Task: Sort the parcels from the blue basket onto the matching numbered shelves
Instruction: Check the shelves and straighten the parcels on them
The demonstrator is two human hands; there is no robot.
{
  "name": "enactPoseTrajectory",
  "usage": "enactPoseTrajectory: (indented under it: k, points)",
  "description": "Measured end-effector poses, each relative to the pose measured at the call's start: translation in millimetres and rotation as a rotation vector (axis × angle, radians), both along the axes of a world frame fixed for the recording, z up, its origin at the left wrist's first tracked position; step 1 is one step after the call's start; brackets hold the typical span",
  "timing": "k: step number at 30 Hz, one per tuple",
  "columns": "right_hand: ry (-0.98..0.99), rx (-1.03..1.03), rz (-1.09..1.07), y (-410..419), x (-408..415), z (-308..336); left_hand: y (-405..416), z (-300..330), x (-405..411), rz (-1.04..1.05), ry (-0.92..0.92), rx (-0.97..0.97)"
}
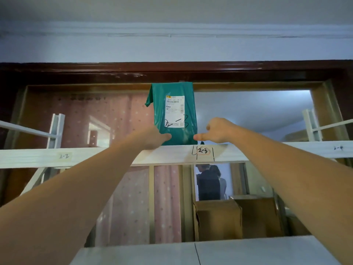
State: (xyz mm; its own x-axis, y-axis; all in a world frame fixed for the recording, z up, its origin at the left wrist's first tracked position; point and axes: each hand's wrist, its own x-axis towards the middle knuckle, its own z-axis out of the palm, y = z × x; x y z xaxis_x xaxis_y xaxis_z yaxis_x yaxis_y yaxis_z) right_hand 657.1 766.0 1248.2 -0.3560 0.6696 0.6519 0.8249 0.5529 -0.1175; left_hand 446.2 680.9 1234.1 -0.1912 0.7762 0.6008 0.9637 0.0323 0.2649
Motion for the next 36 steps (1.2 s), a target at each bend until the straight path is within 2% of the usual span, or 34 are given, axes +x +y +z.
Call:
enactPoseTrajectory:
  k: [7, 11, 16, 22, 26, 30, 36]
  points:
    - [-0.102, 0.008, 0.055, -44.8, 28.5, -50.7, -57.0, -53.7, -1.2, -0.002, 0.049, 0.035]
    - [-0.184, 0.102, 0.024, -59.3, 58.0, -93.4, -98.2, -93.9, 20.3, 0.103, 0.2, -0.024]
    - [-0.228, 0.141, 0.146, -89.2, 97.0, -168.8, -140.9, -164.7, 52.3, 0.119, 0.178, -0.127]
    - [-0.423, -0.212, 0.224, -99.6, 138.3, -268.9, -192.8, -254.2, 81.3, 0.173, 0.06, -0.393]
    - [-0.471, -0.448, 0.183, -101.1, 164.0, -326.7, -219.3, -298.4, 93.4, 0.194, 0.083, -0.522]
    - [-0.438, -0.554, 0.219, -104.2, 171.7, -356.9, -234.1, -325.9, 96.9, 0.184, 0.019, -0.559]
    - [-0.414, -0.538, 0.396, -128.8, 119.9, -365.1, -264.7, -346.1, 84.2, 0.234, -0.093, -0.565]
